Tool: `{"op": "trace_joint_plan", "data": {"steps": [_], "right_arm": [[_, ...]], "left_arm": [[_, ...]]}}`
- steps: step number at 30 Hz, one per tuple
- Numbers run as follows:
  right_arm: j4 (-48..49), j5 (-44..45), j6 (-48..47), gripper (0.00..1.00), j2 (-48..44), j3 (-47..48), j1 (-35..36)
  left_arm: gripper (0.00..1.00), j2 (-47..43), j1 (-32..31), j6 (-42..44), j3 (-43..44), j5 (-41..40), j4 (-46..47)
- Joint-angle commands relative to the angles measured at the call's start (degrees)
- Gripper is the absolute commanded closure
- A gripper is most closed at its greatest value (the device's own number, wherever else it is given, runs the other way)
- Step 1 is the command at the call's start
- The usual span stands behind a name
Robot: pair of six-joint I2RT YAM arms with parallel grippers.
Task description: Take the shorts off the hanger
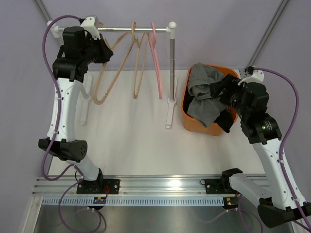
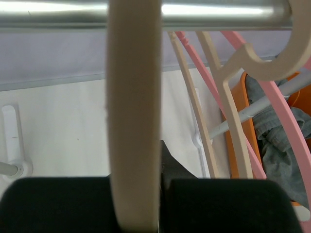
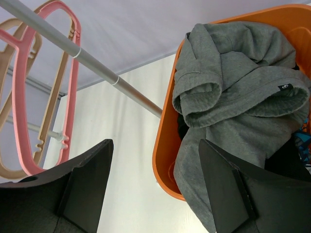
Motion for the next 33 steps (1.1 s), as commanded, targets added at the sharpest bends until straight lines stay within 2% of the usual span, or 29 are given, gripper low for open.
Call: {"op": "trace_joint_plan", "data": {"steps": [1,9,15,25,28,29,30,32,33], "right_arm": [[1.5,-2.3,-0.8,0.20,-0.7,-0.5,-0.1],[1.9,-3.1,-0.9,0.21,-0.6,-1.2,-0.1],[2.2,-3.9,-0.4,0.21,-0.4,-1.9,-0.1],[2.1,-4.6,0.1,0.22,-0.4,-2.6,-0.1],[2.2,-4.7,0.2,0.22,-0.5,-2.9,-0.1],[2.2,-4.7,0.5,0.22,-0.6,-3.1,-0.1],[2.1,-4.8,0.5,0.22,-0.7,-3.1,-0.1],[1.9,-4.8,0.5,0.22,-1.0,-3.1,-0.1],[1.9,-4.8,0.5,0.22,-1.1,-3.1,-0.1]], "left_arm": [[1.00,1.6,0.8,-1.3,2.4,1.7,5.9],[1.00,3.7,0.8,-3.5,1.2,-2.4,11.5],[1.00,7.9,0.8,-2.7,5.3,-4.0,8.4],[1.00,8.4,0.8,-2.2,1.7,-5.4,9.3],[0.93,7.0,0.7,-2.7,-0.6,-6.6,9.9],[0.82,6.5,0.7,-2.5,-2.6,-6.9,10.9],[0.75,5.9,0.6,-2.3,-3.7,-7.2,11.4],[0.64,4.4,0.5,-2.0,-5.9,-7.2,12.7],[0.62,3.9,0.5,-1.8,-6.2,-7.3,12.8]]}}
